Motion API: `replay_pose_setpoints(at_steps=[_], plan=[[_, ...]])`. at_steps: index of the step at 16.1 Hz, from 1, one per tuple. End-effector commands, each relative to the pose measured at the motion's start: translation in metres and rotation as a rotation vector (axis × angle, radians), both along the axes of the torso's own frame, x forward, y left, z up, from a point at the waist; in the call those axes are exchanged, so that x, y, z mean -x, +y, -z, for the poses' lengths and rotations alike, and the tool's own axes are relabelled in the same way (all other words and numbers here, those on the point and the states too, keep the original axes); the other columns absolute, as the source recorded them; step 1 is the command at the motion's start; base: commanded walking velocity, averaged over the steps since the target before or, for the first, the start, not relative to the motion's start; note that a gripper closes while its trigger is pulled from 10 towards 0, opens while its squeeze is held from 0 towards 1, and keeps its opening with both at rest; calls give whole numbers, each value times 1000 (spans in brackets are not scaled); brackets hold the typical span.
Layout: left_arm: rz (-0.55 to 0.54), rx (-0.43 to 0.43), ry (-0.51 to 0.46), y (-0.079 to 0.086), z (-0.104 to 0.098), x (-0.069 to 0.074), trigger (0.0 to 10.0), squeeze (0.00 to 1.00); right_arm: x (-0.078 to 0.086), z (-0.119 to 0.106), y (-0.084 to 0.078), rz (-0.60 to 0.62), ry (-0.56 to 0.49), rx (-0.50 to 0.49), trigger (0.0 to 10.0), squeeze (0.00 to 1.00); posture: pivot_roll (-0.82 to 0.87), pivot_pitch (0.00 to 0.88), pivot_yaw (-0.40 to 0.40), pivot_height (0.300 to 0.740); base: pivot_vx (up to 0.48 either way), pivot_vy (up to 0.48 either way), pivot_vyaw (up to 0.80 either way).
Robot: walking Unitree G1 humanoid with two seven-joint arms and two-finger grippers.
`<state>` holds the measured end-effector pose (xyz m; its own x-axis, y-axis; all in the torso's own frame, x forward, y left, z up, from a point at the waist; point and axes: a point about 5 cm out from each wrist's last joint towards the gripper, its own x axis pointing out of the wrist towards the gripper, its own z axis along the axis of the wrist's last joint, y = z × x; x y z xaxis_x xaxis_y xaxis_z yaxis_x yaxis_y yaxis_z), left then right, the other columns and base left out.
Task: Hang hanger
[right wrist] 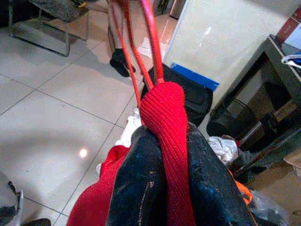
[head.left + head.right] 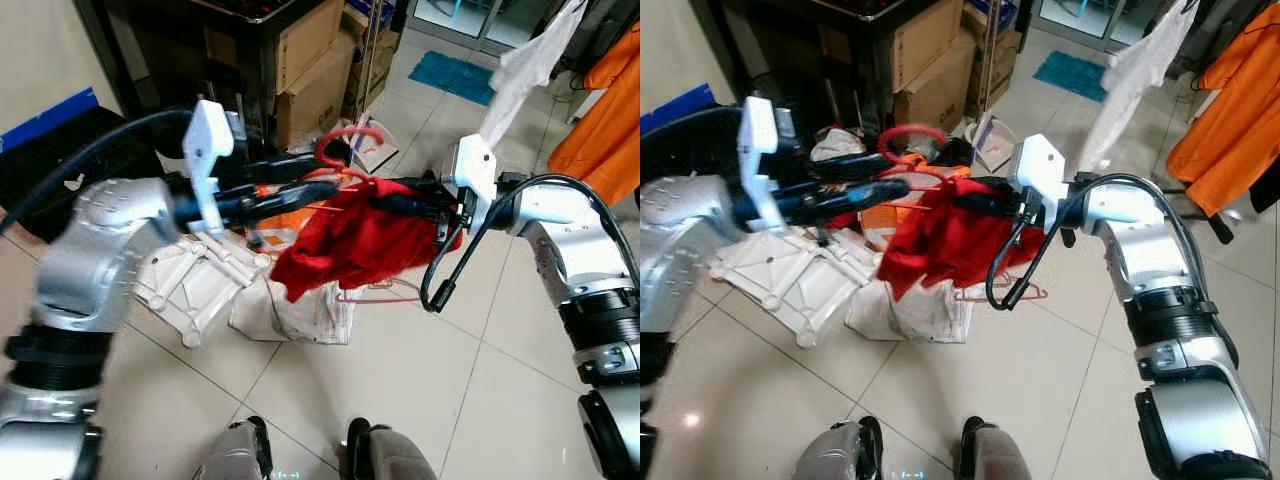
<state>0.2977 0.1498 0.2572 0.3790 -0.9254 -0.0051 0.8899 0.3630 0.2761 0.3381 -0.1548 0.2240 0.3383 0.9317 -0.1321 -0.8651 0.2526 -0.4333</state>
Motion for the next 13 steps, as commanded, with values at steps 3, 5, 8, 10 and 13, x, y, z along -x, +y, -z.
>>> replay_pose_setpoints(at_steps=[3,5,8,10,13], plan=[[-1,-113,-15,23,-6,8,10000,1000,0,-13,-11,43,-52,-33,0,0,-110,149,-38,740,0,0,0],[-88,-103,-51,45,-21,6,10000,1000,-3,-14,-17,96,-30,-90,0,0,-98,156,-43,740,0,0,0],[-124,36,-71,47,-32,13,10000,0,-13,-21,-24,251,-45,-205,0,0,-89,158,-50,740,0,0,0],[-82,112,-20,23,-18,22,10000,0,-14,-23,-21,298,-60,-262,0,0,-84,161,-58,740,0,0,0],[-273,271,135,16,15,1,10000,0,-9,-28,-10,297,-80,-318,0,0,-83,163,-61,740,0,0,0]])
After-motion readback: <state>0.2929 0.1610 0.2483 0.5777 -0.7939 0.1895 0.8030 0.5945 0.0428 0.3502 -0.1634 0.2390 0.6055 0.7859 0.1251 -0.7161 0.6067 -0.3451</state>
